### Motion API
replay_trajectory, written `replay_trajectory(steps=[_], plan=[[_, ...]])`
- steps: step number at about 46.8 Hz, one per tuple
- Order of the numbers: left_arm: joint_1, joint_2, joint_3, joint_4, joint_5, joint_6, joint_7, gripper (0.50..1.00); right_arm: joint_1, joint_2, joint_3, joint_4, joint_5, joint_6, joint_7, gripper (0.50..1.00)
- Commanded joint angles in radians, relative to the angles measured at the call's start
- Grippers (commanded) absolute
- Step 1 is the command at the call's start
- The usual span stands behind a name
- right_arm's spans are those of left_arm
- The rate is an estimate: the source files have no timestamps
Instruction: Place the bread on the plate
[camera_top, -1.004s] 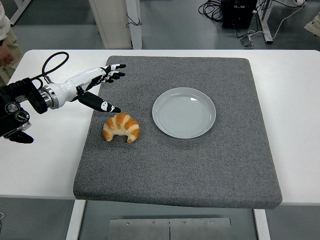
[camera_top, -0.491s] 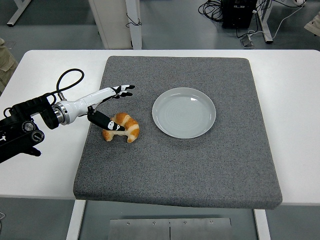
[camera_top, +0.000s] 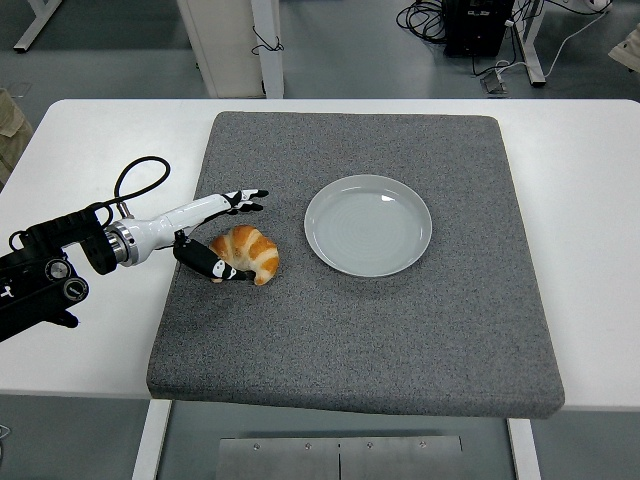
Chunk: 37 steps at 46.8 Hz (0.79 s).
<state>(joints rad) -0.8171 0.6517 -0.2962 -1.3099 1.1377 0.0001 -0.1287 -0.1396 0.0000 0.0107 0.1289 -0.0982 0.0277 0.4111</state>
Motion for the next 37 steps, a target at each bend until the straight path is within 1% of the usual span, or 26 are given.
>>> replay_trajectory(steps=[1,12,17,25,37], plan=[[0.001,-0.004,-0.001,0.001,-0.001,0.012,-0.002,0.948,0.000,0.000,0.000,0.000,0.000,0.000,0.000,1.000],[0.013,-0.007,0.000,0.015,0.001,0.024,-0.005,0.948,0.000,0.000,0.000,0.000,0.000,0.000,0.000,1.000],[0.016,-0.007,0.000,0.023,0.001,0.031,-0.015,0.948,0.000,0.000,0.000,0.000,0.000,0.000,0.000,1.000],[0.021,-0.043,0.000,0.052,0.001,0.038,-0.023,0.948,0.000,0.000,0.000,0.000,0.000,0.000,0.000,1.000],[0.029,-0.049,0.000,0.064,0.001,0.054,-0.029,0.946,0.000,0.000,0.000,0.001,0.000,0.000,0.000,1.000]])
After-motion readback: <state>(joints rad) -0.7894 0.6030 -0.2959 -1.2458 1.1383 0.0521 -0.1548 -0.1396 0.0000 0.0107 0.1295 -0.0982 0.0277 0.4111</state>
